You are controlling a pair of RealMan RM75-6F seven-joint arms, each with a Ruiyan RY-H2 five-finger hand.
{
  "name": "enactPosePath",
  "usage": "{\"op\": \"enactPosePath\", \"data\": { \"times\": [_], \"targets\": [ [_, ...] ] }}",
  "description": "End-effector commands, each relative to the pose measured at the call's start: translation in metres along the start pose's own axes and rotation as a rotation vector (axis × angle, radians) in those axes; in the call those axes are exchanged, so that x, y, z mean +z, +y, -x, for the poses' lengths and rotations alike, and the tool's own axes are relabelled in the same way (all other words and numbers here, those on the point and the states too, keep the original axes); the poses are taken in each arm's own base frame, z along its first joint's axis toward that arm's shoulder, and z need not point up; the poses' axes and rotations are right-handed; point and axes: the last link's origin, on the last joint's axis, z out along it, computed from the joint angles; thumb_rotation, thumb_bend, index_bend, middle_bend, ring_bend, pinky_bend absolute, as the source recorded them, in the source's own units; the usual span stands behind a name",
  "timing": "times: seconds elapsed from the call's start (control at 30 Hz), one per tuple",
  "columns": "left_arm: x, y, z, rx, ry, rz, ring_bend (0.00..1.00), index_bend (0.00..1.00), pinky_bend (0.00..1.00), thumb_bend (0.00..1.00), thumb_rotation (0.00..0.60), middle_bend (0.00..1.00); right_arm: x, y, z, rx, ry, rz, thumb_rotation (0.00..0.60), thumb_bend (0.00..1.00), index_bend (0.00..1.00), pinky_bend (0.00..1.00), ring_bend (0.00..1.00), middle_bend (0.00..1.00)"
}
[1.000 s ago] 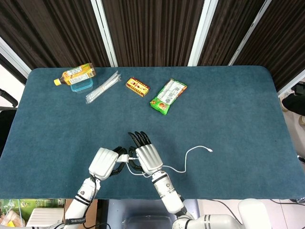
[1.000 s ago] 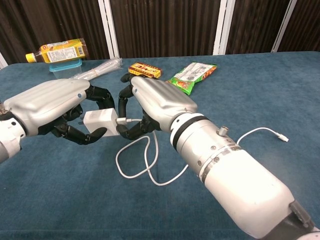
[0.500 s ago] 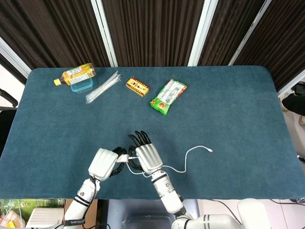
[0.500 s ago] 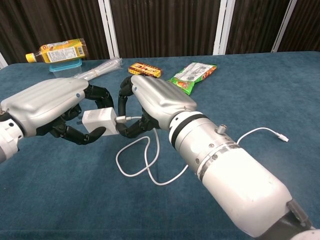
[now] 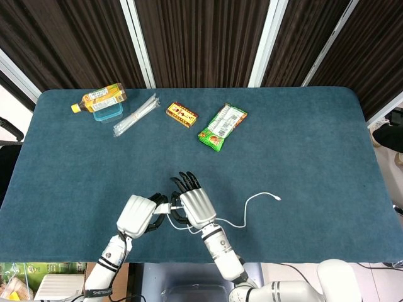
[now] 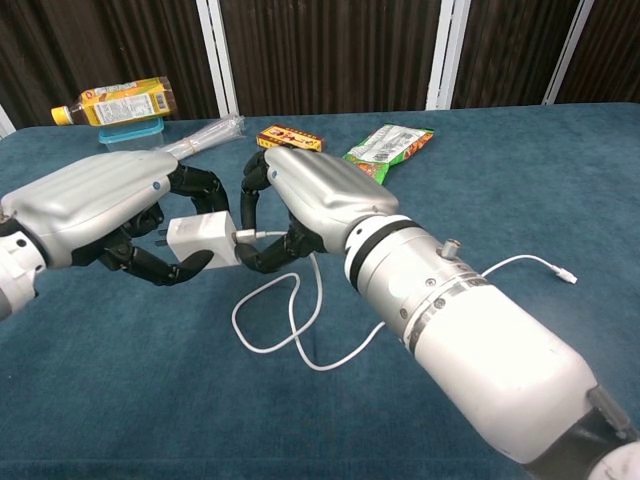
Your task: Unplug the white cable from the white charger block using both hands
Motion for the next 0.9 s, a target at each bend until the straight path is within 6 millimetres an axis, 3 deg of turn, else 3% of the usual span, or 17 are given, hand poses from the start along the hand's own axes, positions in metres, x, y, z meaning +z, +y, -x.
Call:
{"op": "enactPosePath", "data": {
  "times": [0.03,0.5,0.9],
  "targets": [
    [0.000,-0.001,-0.001,0.002,0.000,-0.001,1.00,0.76,1.00,0.60,0.600,0.77,0.000,0.002,-0.001,-0.002,-0.001,0.003,0.600,0.73,0.87,0.00,0.02,0.25],
    [0.002,-0.005,-0.002,0.013,0.004,-0.013,1.00,0.76,1.00,0.60,0.600,0.77,-0.002,0.014,-0.009,-0.016,0.003,0.015,0.600,0.74,0.87,0.00,0.02,0.25],
    [0.022,-0.036,0.001,0.009,0.003,-0.072,1.00,0.76,1.00,0.59,0.600,0.77,-0.011,0.063,-0.011,-0.104,-0.031,0.088,0.600,0.74,0.88,0.00,0.02,0.25]
  ]
}}
